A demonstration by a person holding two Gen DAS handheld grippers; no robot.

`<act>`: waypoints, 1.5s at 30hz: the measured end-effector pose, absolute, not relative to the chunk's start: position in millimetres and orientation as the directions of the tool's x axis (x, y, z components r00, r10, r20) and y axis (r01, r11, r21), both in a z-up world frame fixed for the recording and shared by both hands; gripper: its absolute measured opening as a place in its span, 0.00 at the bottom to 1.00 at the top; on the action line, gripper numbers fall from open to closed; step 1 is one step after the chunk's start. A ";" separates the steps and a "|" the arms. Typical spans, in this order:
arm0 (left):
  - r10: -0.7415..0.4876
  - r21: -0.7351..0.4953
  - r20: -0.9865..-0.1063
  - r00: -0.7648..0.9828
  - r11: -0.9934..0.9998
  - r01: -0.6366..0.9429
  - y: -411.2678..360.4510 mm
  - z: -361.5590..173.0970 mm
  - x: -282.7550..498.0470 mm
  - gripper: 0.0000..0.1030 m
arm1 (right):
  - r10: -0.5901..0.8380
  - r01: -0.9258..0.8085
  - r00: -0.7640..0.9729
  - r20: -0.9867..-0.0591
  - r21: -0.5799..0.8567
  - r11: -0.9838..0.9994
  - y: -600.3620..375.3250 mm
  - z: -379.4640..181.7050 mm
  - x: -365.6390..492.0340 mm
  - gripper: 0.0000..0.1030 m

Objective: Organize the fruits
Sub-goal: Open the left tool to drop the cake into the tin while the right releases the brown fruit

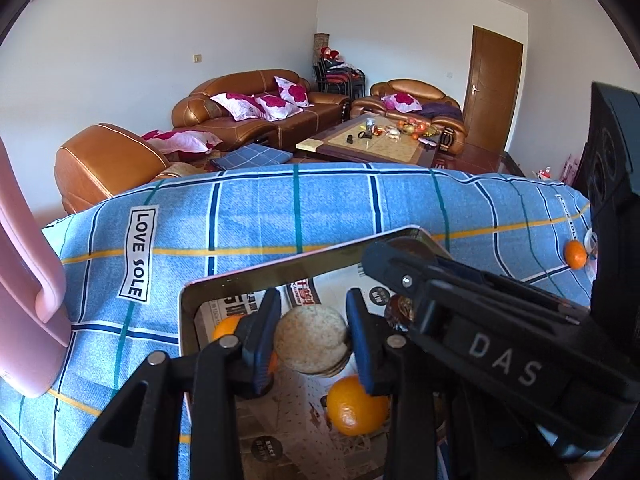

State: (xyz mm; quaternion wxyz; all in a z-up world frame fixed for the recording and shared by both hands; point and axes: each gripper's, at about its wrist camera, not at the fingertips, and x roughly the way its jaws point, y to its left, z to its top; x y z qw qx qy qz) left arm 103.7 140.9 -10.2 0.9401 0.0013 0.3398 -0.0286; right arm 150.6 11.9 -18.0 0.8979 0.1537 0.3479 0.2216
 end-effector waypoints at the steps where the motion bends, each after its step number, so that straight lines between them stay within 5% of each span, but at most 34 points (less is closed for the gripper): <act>1: -0.035 0.000 -0.635 0.772 0.999 0.046 138.7 -10.7 103.8 0.34 | 0.505 -0.294 0.657 -0.560 0.427 0.855 12.5 -19.4 151.9 0.37; 9: 0.041 0.119 -0.618 0.785 0.992 0.042 120.3 -17.8 104.3 0.34 | 0.481 -0.296 0.647 -0.592 0.387 0.874 16.0 -26.8 154.7 0.38; 34: 0.094 0.140 -0.588 0.804 0.990 -0.014 119.5 -18.7 104.4 0.36 | 0.529 -0.319 0.635 -0.563 0.433 0.843 11.9 -31.3 155.5 0.38; 36: 0.089 0.136 -0.587 0.804 0.991 -0.010 120.7 -18.1 104.4 0.40 | 0.578 -0.330 0.620 -0.531 0.491 0.806 6.0 -30.1 155.0 0.45; 37: 0.077 0.122 -0.589 0.805 0.993 -0.006 121.6 -17.0 103.8 0.50 | 0.609 -0.342 0.613 -0.503 0.526 0.779 3.0 -29.1 154.2 0.49; 40: 0.106 0.130 -0.564 0.819 0.991 -0.039 123.3 -12.2 100.2 0.97 | 0.633 -0.354 0.616 -0.469 0.554 0.754 1.2 -24.8 150.2 0.59; 45: 0.129 0.119 -0.541 0.831 0.990 -0.075 130.7 -3.3 97.4 1.00 | 0.592 -0.346 0.659 -0.464 0.512 0.786 -0.5 -17.0 143.7 0.62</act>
